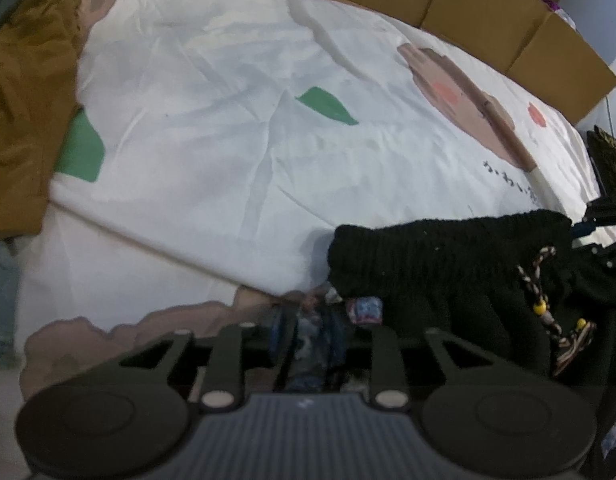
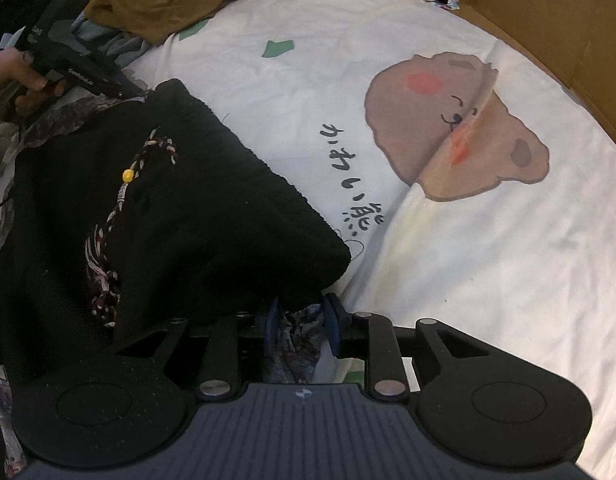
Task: Fold clothes
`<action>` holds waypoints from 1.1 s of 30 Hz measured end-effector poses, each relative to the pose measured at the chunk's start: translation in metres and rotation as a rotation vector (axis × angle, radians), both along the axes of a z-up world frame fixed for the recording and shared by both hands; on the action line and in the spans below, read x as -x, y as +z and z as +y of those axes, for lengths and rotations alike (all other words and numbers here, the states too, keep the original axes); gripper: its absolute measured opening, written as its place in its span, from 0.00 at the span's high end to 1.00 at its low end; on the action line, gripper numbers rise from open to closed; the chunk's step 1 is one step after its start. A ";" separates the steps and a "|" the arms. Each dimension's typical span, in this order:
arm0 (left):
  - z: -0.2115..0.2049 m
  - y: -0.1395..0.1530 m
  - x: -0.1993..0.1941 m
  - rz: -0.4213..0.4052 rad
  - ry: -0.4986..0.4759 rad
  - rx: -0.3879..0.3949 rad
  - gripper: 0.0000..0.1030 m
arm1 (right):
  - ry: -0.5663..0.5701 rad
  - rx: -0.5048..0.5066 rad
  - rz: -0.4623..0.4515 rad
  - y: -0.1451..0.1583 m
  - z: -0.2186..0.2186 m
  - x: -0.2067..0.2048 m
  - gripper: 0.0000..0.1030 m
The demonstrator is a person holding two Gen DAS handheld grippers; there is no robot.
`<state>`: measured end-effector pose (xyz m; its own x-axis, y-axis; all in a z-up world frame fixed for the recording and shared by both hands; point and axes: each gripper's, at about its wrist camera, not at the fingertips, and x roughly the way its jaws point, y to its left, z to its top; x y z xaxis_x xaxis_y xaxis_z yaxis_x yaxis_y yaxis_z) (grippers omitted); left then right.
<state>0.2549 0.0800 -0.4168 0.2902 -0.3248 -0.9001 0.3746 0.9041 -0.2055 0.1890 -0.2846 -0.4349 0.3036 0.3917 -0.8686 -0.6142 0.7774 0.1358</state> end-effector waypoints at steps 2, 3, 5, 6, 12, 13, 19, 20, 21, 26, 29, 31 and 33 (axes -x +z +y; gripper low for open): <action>-0.003 -0.001 -0.001 -0.002 -0.024 -0.003 0.70 | 0.001 0.001 0.003 0.000 0.001 0.000 0.71; -0.005 -0.001 -0.001 -0.002 -0.035 -0.005 0.70 | 0.001 -0.003 0.007 0.000 0.000 0.000 0.71; -0.007 -0.001 -0.001 -0.004 -0.059 -0.005 0.70 | 0.007 -0.011 0.016 -0.001 -0.001 -0.002 0.73; -0.008 -0.001 -0.001 -0.004 -0.071 -0.004 0.70 | 0.012 -0.014 0.019 -0.001 -0.001 -0.002 0.74; -0.015 0.001 0.002 -0.011 -0.135 -0.012 0.94 | -0.003 -0.011 0.007 0.004 -0.001 0.002 0.91; -0.015 0.006 0.004 -0.036 -0.131 -0.019 0.95 | -0.018 0.000 -0.007 0.007 -0.002 0.004 0.92; -0.018 0.041 0.004 -0.180 -0.133 -0.033 0.97 | -0.112 0.086 -0.122 0.038 -0.014 0.011 0.93; -0.019 0.047 0.003 -0.203 -0.137 -0.035 0.97 | -0.121 0.112 -0.148 0.041 -0.013 0.012 0.93; -0.021 0.053 0.002 -0.226 -0.140 -0.038 0.97 | -0.136 0.127 -0.164 0.043 -0.013 0.012 0.93; -0.032 0.072 -0.011 -0.330 -0.120 -0.039 0.97 | -0.221 0.175 -0.227 0.053 -0.016 0.007 0.93; -0.043 0.077 -0.023 -0.362 -0.136 -0.047 0.97 | -0.268 0.199 -0.255 0.059 -0.020 -0.002 0.94; -0.050 0.077 -0.033 -0.375 -0.148 -0.053 0.97 | -0.292 0.216 -0.271 0.065 -0.023 -0.011 0.94; -0.055 0.079 -0.041 -0.392 -0.156 -0.061 0.97 | -0.301 0.240 -0.289 0.066 -0.024 -0.020 0.94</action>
